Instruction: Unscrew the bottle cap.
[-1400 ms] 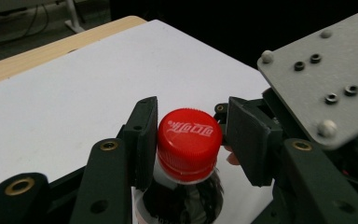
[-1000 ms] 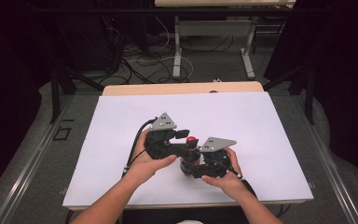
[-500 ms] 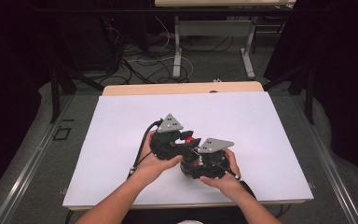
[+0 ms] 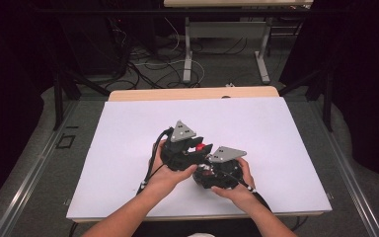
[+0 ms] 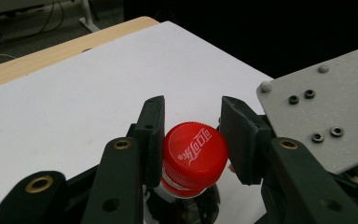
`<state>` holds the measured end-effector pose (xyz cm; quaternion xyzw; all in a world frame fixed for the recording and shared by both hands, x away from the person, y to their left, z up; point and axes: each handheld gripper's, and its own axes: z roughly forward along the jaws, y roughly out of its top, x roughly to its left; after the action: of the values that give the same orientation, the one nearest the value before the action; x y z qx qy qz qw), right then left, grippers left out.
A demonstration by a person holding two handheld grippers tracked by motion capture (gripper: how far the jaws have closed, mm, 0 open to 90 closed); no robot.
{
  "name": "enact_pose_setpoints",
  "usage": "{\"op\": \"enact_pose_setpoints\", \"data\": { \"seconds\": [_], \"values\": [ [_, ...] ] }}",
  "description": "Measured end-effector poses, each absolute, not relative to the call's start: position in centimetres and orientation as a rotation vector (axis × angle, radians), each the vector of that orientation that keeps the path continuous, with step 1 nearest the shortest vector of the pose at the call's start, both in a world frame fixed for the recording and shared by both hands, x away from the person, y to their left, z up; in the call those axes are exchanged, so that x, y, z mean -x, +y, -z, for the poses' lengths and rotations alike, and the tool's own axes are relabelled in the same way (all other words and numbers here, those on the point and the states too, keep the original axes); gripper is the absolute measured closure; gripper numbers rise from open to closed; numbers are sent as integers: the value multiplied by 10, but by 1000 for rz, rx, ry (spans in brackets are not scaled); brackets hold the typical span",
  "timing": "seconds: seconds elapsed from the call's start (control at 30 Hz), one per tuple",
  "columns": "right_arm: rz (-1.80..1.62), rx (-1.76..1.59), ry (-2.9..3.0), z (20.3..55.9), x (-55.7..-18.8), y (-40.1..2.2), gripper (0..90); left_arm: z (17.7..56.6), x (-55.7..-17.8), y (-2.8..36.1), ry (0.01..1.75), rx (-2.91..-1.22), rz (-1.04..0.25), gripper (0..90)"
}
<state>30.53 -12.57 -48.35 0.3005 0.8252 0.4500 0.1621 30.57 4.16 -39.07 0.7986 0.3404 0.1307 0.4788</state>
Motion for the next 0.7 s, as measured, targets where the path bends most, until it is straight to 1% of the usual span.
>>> {"op": "enact_pose_setpoints", "data": {
  "seconds": [0.33, 0.7],
  "values": [
    [-1293, -872, 2327, 483, -306, -128, 297, 387, -314, 51, 857, -1964, -311, 617],
    [-1301, -896, 2298, 480, -310, -136, 297, 383, -324, 77, 906, -1942, -319, 617]
  ]
}}
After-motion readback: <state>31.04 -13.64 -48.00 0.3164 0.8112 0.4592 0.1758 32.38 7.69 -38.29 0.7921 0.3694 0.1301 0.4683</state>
